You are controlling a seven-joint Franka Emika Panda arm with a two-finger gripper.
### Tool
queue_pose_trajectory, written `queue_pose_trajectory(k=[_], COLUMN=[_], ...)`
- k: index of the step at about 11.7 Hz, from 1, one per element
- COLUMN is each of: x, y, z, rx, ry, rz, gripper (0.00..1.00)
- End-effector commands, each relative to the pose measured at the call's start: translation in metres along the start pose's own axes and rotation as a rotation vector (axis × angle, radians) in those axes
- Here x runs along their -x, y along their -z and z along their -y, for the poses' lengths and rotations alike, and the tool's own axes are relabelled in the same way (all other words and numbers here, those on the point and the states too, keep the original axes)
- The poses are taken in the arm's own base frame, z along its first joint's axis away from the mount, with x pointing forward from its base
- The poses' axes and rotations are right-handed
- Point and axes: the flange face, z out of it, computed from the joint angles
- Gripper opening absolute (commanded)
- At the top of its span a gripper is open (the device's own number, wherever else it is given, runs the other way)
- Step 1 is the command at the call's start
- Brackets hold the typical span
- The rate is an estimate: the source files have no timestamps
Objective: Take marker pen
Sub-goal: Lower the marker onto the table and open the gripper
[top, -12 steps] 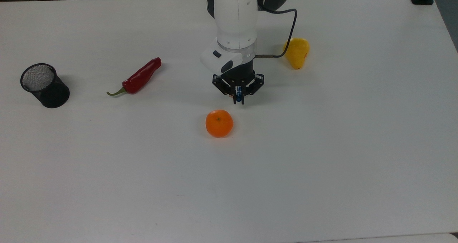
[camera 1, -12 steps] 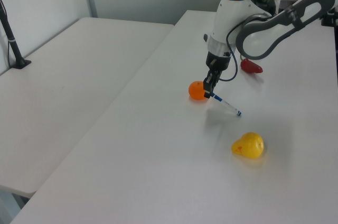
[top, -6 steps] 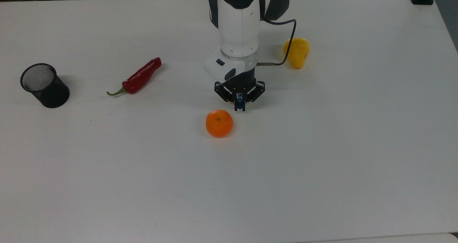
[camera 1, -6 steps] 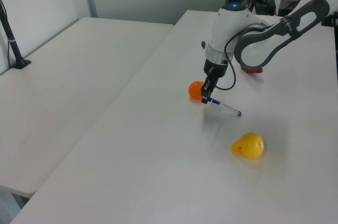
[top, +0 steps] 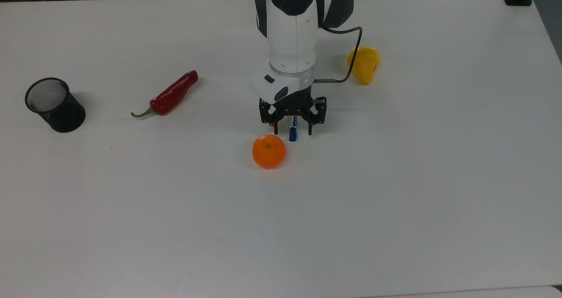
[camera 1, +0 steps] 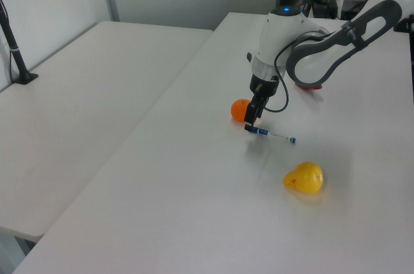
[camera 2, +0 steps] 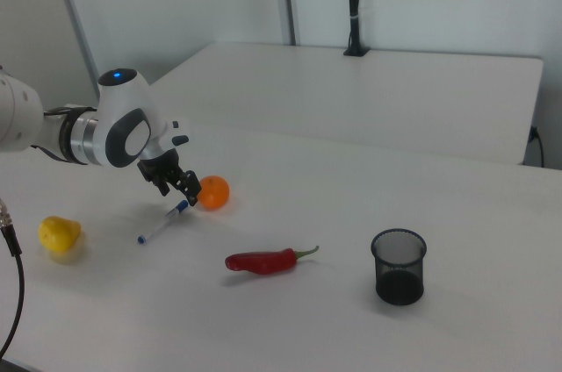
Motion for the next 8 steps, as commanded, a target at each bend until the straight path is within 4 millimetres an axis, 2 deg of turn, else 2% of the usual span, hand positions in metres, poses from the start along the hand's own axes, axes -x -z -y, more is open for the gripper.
queue_pose_trajectory(k=[1,2,4,5,8], x=[-0.003,-0.005,-0.009,-0.013,-0.019], y=[0.009,0.016,0.041,0.065,0.118], z=[-0.004,-0.005,-0.021,-0.027,-0.045], rx=[0.0,-0.003,0.001,0.004,0.012], ry=[-0.022,-0.024,-0.043,-0.049,-0.085], rz=[-0.025,-0.032,-0.022,0.003,0.053], gripper=[1.0,1.0,1.0,1.0,1.0])
